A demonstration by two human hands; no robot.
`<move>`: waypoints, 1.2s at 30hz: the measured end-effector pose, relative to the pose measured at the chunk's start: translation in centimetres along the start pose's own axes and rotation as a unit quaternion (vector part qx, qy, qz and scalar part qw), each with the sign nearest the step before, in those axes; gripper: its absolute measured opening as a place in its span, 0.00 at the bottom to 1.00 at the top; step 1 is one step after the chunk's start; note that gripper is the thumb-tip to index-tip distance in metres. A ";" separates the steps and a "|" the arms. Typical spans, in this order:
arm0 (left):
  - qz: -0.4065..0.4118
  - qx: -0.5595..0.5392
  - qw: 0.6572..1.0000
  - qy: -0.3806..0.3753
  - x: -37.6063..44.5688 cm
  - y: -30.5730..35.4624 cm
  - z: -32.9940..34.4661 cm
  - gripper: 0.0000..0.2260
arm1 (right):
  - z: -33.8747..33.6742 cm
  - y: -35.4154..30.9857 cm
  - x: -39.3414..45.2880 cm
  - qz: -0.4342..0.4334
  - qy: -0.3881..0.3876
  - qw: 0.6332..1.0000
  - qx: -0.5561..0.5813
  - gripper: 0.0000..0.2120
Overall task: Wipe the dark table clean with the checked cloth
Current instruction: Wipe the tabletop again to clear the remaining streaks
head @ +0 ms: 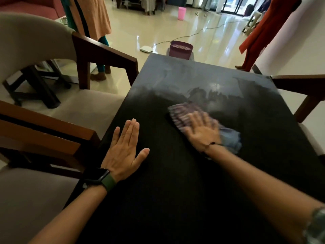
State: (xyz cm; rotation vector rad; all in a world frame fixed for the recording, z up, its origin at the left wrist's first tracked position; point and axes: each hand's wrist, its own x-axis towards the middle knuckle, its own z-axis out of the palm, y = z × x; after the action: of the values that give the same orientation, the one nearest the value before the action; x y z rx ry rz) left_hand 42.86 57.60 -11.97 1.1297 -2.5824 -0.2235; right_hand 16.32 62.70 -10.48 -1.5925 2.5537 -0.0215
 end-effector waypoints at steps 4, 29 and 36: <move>0.026 0.012 0.999 -0.034 0.0 0.1 -0.2 0.37 | 1.4 -10.8 -4.6 -0.170 -0.033 0.985 0.003 0.29; 0.051 0.036 0.997 -0.049 -0.5 1.2 -0.7 0.38 | -0.1 4.3 -3.7 0.178 0.026 0.983 0.021 0.29; 0.058 0.023 0.997 -0.048 -0.5 0.5 -0.6 0.37 | 2.2 -13.8 -5.8 -0.114 -0.023 0.993 -0.006 0.30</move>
State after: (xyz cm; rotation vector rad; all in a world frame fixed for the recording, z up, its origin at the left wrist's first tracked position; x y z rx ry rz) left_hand 43.08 58.30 -11.35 1.0022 -2.7409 -0.1976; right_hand 31.43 61.88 -10.90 -1.8583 2.3280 0.0075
